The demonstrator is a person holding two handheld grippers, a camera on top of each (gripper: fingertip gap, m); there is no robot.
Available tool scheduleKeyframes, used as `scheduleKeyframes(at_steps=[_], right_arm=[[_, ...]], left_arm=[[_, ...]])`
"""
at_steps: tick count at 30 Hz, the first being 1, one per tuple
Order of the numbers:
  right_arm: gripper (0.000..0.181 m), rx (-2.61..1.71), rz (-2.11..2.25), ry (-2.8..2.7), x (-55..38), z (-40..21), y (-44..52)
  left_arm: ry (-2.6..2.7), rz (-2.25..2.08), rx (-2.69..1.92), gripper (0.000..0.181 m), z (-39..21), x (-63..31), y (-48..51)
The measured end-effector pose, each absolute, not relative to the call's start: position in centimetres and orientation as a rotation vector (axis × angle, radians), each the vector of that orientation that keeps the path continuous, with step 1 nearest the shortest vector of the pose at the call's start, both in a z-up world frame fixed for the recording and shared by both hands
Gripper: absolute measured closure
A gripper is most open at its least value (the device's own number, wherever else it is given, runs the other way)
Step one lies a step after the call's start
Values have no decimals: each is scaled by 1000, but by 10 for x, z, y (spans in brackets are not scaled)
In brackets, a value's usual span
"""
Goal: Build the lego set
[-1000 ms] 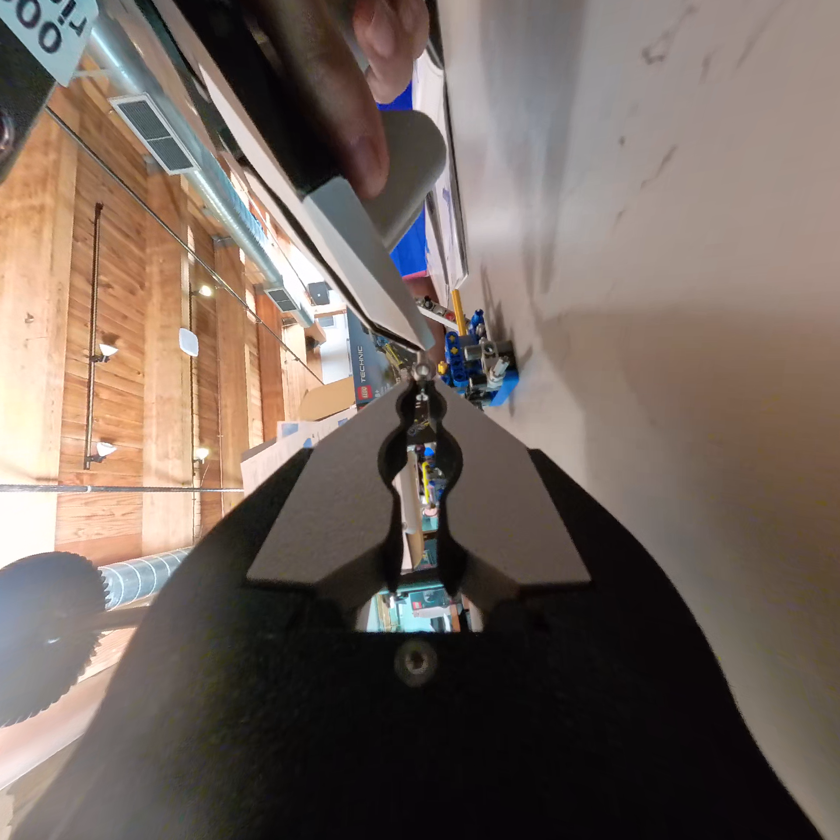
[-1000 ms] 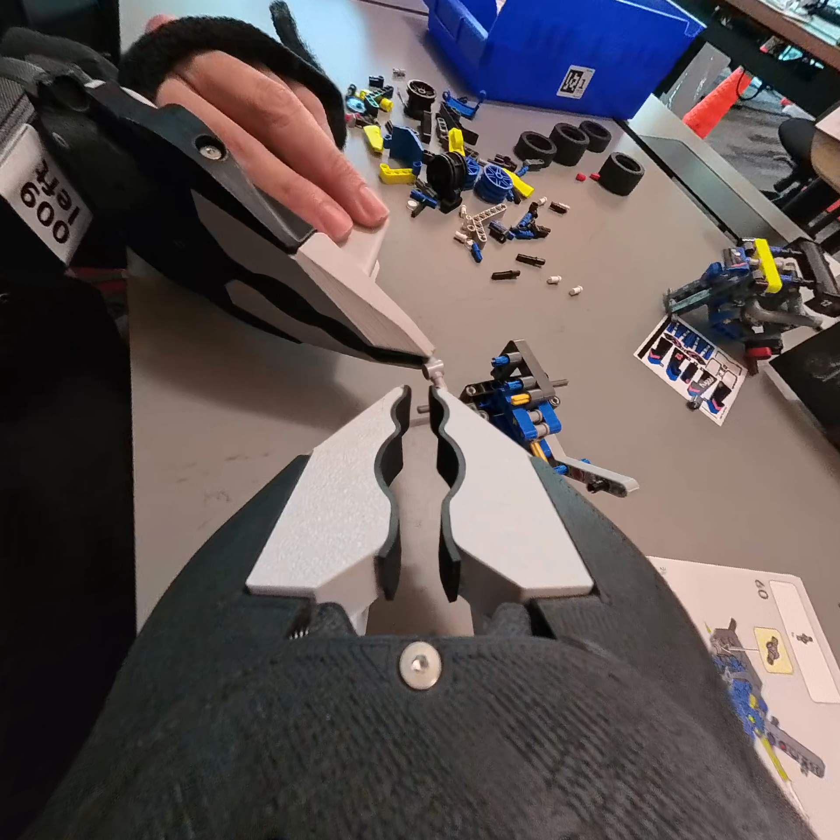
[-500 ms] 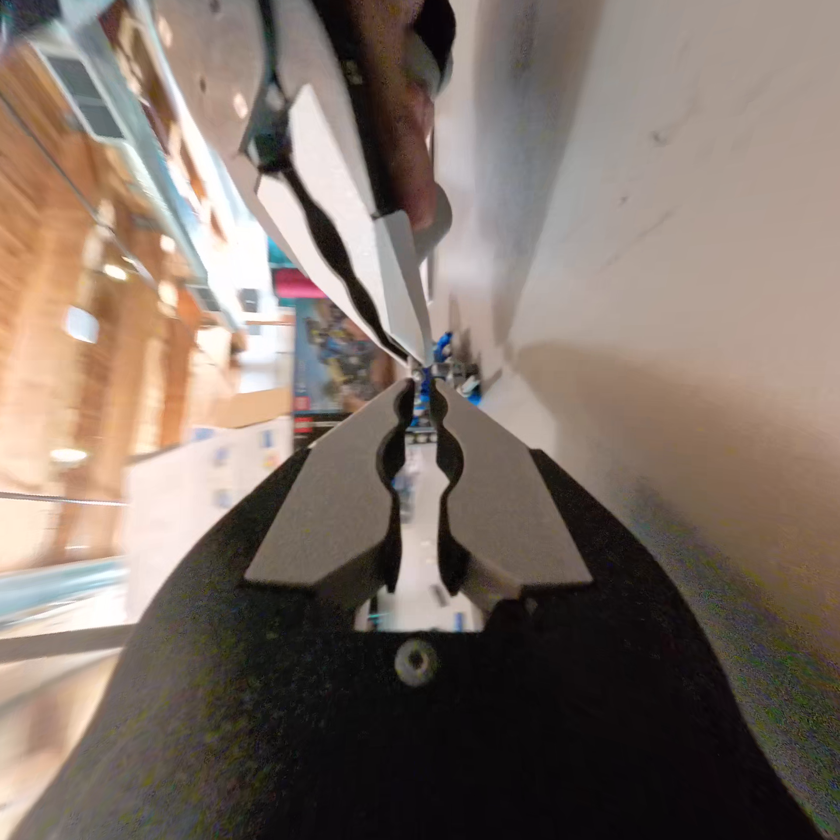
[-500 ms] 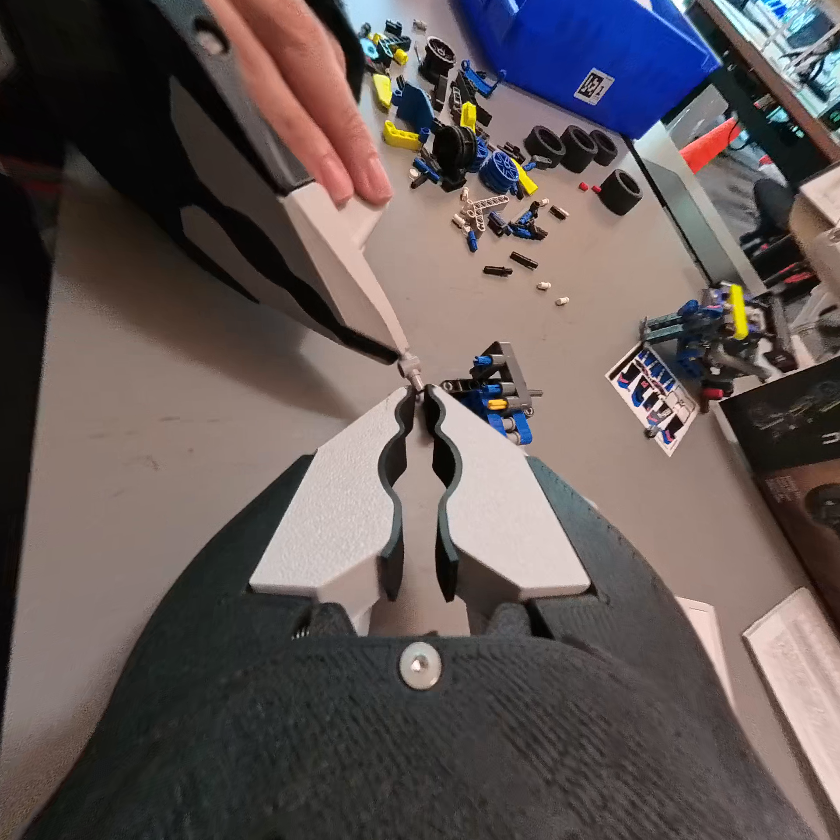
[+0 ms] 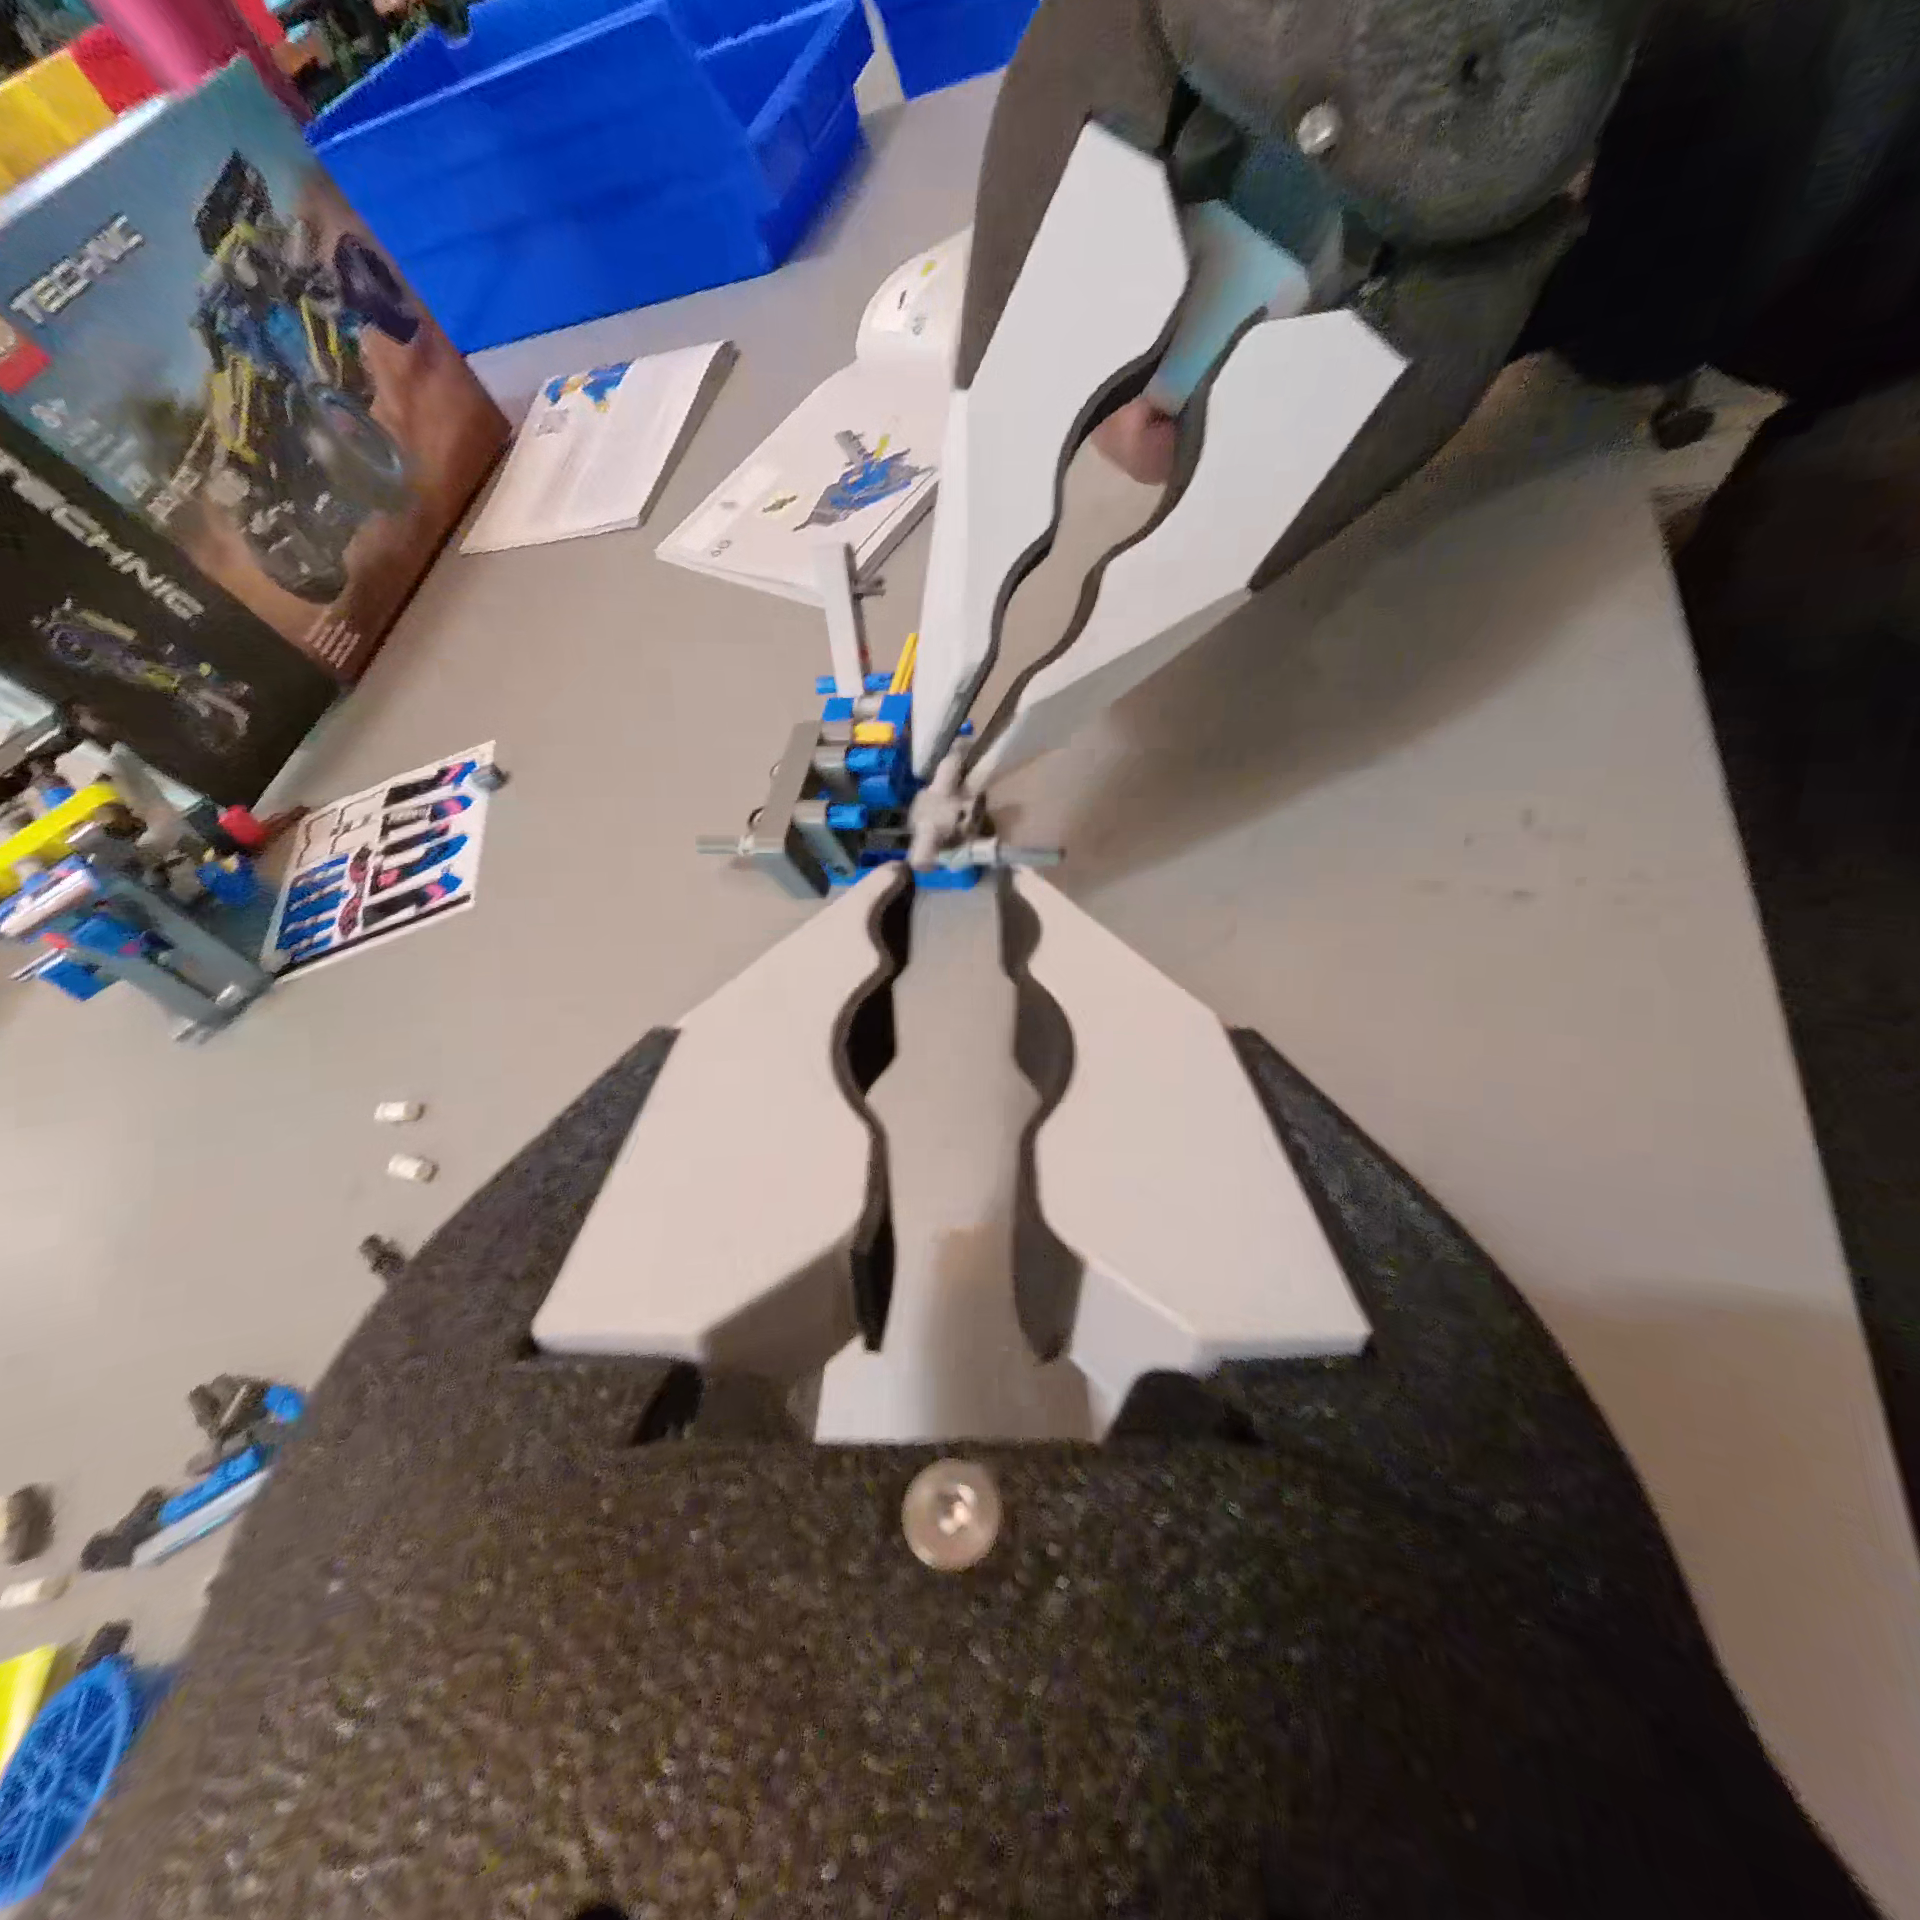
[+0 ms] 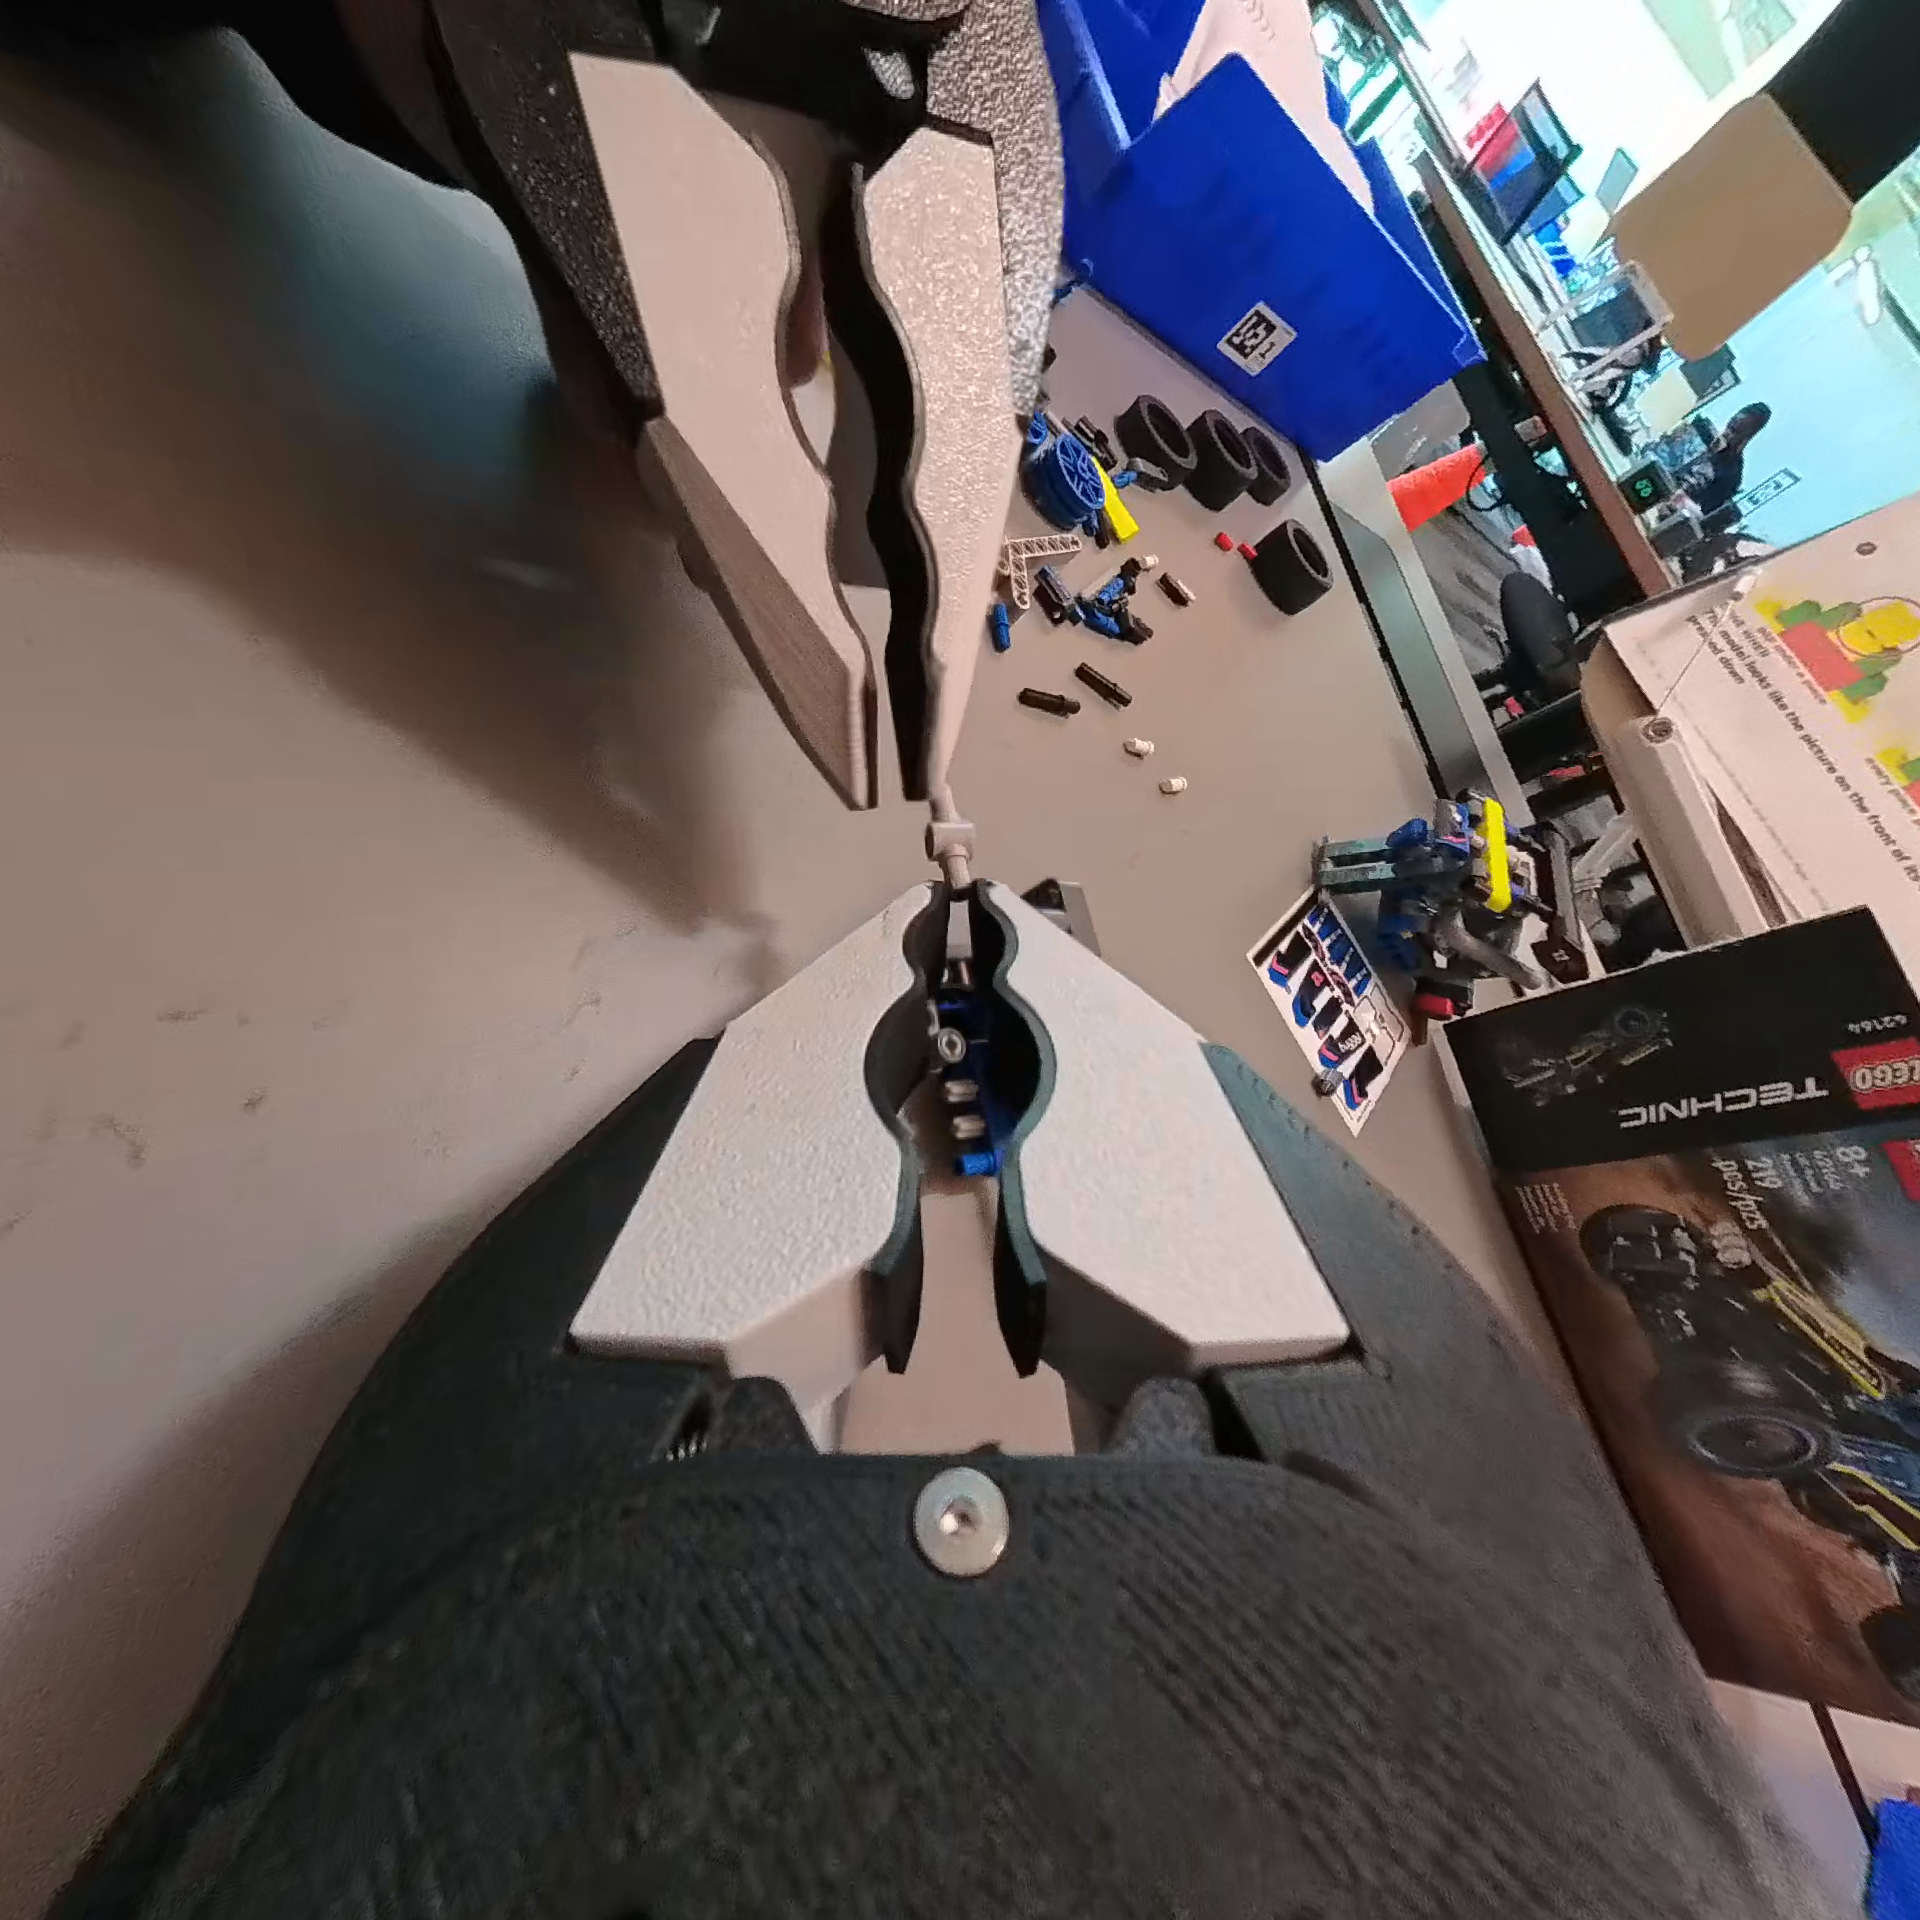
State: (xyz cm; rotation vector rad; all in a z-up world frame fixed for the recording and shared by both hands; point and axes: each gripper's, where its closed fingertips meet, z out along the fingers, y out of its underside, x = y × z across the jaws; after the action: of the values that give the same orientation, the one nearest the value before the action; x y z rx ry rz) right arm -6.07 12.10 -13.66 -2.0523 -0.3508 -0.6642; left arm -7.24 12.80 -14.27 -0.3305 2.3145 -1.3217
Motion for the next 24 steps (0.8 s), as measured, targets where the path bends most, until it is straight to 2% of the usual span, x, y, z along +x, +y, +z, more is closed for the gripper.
scheduleKeyframes(at_steps=[1,3,7,10,14,17,19,24], right_arm=[[179,-2057,-664,-352,-60,-137,121],[179,-2072,-635,-350,-61,-140,122],[179,-2085,-539,-323,-66,-144,125],[179,-2073,-477,-291,-69,-143,128],[179,-2060,-420,-246,-69,-140,128],[179,-2050,-383,-222,-69,-137,128],[179,-2033,-363,-209,-69,-134,129],[179,-2041,-350,-214,-71,-134,130]], left_arm=[[2321,-1306,-344,163,-145,-71,131],[2311,-1301,-355,163,-145,-69,135],[2284,-1399,-321,172,-136,-72,127],[2332,-1356,-301,170,-143,-73,128],[2301,-1372,-283,177,-139,-71,128],[2311,-1392,-253,166,-138,-74,126],[2289,-1399,-263,176,-134,-72,127],[2306,-1405,-248,175,-136,-72,128]])
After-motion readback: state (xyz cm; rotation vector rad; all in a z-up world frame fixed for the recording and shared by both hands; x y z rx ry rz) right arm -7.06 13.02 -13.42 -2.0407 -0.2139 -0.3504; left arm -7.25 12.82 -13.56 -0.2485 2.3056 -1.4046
